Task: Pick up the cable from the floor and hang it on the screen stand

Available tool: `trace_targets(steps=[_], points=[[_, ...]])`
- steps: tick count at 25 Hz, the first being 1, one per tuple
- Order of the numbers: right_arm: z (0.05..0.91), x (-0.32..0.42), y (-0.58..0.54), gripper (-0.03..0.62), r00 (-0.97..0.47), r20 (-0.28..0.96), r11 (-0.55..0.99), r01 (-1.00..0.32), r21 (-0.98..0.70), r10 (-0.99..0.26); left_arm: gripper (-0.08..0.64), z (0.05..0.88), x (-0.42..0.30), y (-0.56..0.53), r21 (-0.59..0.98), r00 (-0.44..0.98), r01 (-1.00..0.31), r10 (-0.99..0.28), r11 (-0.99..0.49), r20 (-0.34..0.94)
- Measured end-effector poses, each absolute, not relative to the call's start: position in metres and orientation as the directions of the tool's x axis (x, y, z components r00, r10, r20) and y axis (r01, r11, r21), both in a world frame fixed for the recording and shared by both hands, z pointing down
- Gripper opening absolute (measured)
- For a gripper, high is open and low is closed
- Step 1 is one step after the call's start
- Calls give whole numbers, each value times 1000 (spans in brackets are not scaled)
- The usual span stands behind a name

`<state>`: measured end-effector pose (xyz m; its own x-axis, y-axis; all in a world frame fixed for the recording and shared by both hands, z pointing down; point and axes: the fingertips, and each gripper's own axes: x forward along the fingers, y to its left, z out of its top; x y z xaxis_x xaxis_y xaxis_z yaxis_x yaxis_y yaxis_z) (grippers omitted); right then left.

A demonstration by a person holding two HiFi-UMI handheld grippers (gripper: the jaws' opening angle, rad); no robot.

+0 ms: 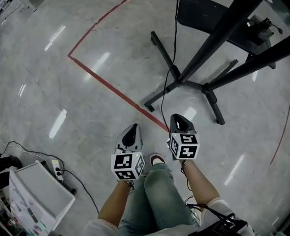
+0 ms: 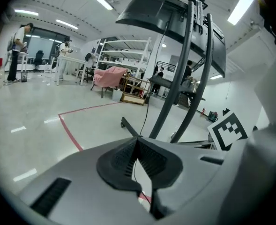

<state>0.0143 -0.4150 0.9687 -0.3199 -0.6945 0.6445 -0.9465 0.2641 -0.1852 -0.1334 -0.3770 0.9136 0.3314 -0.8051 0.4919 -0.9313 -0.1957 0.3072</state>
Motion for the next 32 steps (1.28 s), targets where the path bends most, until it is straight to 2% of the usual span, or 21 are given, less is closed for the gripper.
trace_targets(steps=[6, 10, 15, 23, 29, 32], points=[[1137, 15, -430, 23, -334, 649, 278, -941, -192, -684, 0, 1063, -142, -411, 286, 327, -936, -807, -204, 492], [1212, 15, -426, 66, -345, 666, 286, -937, -202, -662, 0, 1101, -133, -434, 294, 360, -925, -812, -243, 460], [1277, 16, -419, 71, -338, 714, 292, -937, -192, -614, 0, 1123, -118, -439, 246, 394, -918, -796, -312, 460], [1339, 12, -411, 78, -275, 818, 325, -939, -115, -504, 0, 1134, -117, -439, 163, 402, -915, -791, -370, 461], [1347, 18, -415, 77, -246, 833, 305, -947, -98, -495, -1, 1137, -125, -441, 162, 392, -919, -799, -358, 455], [1349, 18, -415, 49, -256, 831, 306, -946, -109, -494, 0, 1137, -128, -442, 164, 386, -922, -804, -351, 451]])
